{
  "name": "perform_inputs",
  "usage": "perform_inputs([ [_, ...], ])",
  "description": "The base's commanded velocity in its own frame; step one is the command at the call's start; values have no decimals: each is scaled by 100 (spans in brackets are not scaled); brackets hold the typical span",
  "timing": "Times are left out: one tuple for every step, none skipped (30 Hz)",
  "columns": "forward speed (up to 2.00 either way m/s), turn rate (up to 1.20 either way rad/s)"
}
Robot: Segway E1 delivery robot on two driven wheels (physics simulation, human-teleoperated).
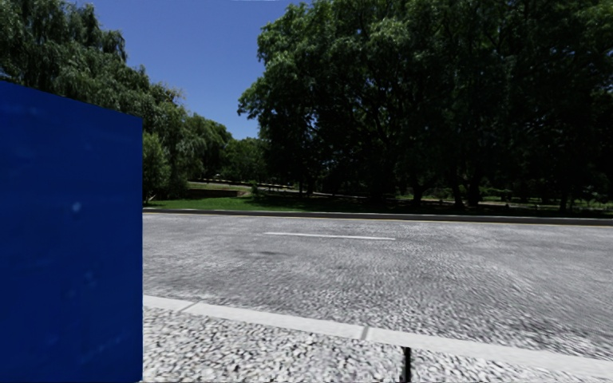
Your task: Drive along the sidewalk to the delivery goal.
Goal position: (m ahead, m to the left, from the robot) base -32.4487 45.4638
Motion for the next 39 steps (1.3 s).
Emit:
perform_inputs([
  [-58,58],
  [-58,58],
  [-58,58],
  [-58,58],
  [-58,58],
  [-58,58],
  [-58,58],
  [-58,58],
  [-58,58],
  [-58,58],
  [-58,58],
  [-58,58],
  [-58,59],
  [-58,59],
  [-58,60],
  [-58,60],
  [-58,60],
  [-58,62],
  [-58,65],
  [-58,67],
  [-58,67],
  [-58,67],
  [-58,67],
  [-58,67],
  [-58,67],
  [-58,67],
  [-58,67],
  [-58,67],
  [-58,67],
  [-58,67],
  [-58,67],
  [-58,68],
  [-58,68],
  [-58,68],
  [-58,68],
  [-58,68],
  [-58,68],
  [-58,68],
  [-58,68],
])
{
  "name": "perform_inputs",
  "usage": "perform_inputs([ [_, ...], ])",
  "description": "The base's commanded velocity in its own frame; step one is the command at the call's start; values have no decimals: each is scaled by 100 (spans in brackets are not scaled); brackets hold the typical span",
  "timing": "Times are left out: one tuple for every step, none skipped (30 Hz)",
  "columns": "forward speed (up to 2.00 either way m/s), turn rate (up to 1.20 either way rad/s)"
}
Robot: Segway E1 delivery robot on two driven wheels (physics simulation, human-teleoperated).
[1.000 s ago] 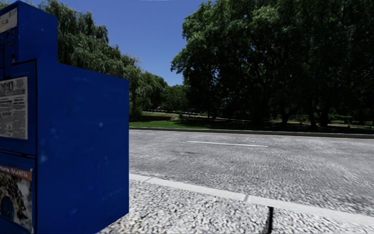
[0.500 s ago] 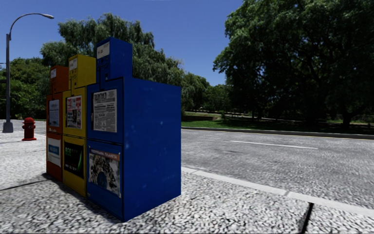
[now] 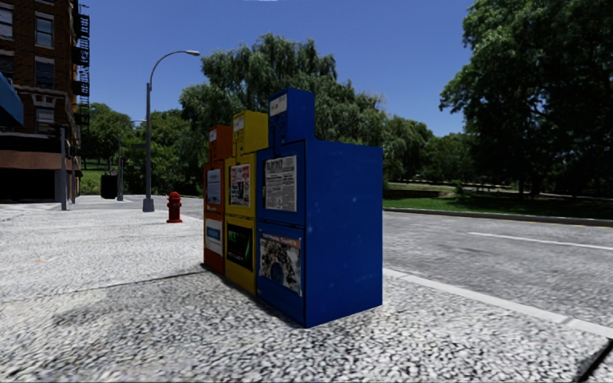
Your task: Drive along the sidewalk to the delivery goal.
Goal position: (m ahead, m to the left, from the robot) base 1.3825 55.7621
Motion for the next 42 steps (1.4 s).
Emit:
perform_inputs([
  [-58,68],
  [-58,68],
  [-58,68],
  [-58,68],
  [-58,68],
  [-58,68],
  [-58,68],
  [-58,68],
  [-58,68],
  [-58,68],
  [-58,68],
  [0,68],
  [0,68],
  [0,68],
  [0,68],
  [0,68],
  [0,68],
  [0,68],
  [0,68],
  [0,68],
  [0,68],
  [0,68],
  [0,68],
  [7,68],
  [27,68],
  [27,68],
  [31,68],
  [32,68],
  [30,53],
  [31,49],
  [32,48],
  [32,48],
  [37,48],
  [42,47],
  [43,38],
  [44,0],
  [48,0],
  [56,0],
  [59,0],
  [57,0],
  [53,0],
  [53,0],
])
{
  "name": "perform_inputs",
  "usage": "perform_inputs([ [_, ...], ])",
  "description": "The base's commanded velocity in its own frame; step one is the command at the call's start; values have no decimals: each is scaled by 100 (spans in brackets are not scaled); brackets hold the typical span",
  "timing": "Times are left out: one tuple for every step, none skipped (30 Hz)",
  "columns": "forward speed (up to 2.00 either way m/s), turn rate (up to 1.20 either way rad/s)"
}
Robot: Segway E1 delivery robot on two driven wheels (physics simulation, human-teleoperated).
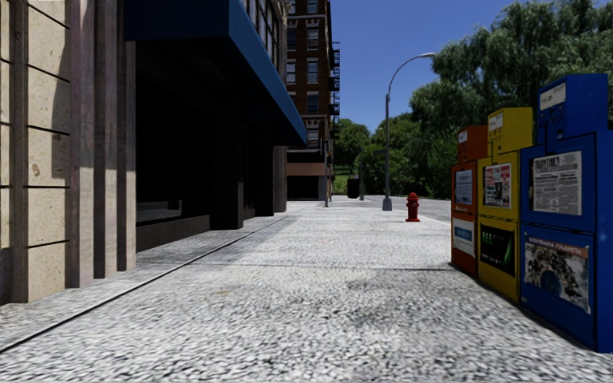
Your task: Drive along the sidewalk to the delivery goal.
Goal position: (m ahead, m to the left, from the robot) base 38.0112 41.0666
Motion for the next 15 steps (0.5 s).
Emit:
perform_inputs([
  [56,0],
  [58,0],
  [58,0],
  [58,0],
  [59,0],
  [60,0],
  [75,0],
  [97,0],
  [110,0],
  [142,0],
  [200,0],
  [200,0],
  [200,0],
  [200,0],
  [200,0],
])
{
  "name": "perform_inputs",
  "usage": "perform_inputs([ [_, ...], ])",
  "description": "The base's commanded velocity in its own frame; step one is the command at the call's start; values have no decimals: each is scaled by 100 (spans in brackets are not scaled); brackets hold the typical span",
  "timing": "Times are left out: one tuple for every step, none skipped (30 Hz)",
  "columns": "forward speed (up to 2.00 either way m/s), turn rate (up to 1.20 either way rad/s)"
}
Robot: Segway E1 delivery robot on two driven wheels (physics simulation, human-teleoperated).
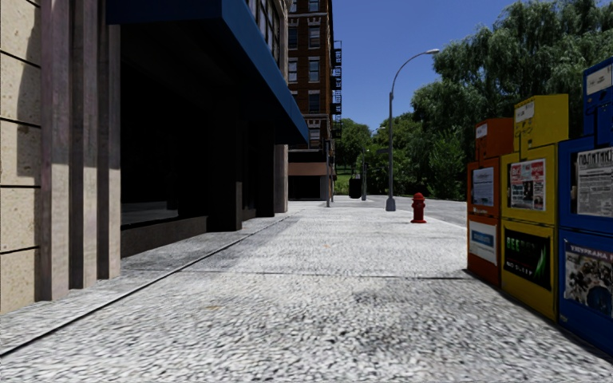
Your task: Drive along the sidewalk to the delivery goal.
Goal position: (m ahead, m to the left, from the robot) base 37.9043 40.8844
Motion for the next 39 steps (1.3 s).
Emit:
perform_inputs([
  [200,0],
  [200,0],
  [200,0],
  [200,0],
  [200,0],
  [200,0],
  [200,0],
  [200,0],
  [200,0],
  [200,0],
  [200,0],
  [200,0],
  [200,0],
  [200,0],
  [200,0],
  [200,0],
  [200,0],
  [200,0],
  [200,0],
  [200,0],
  [200,0],
  [200,0],
  [200,0],
  [200,0],
  [200,0],
  [200,0],
  [200,0],
  [200,-2],
  [200,-4],
  [200,-7],
  [200,-10],
  [200,-14],
  [200,-19],
  [200,-19],
  [200,-21],
  [200,-22],
  [200,-22],
  [200,-22],
  [200,-22],
])
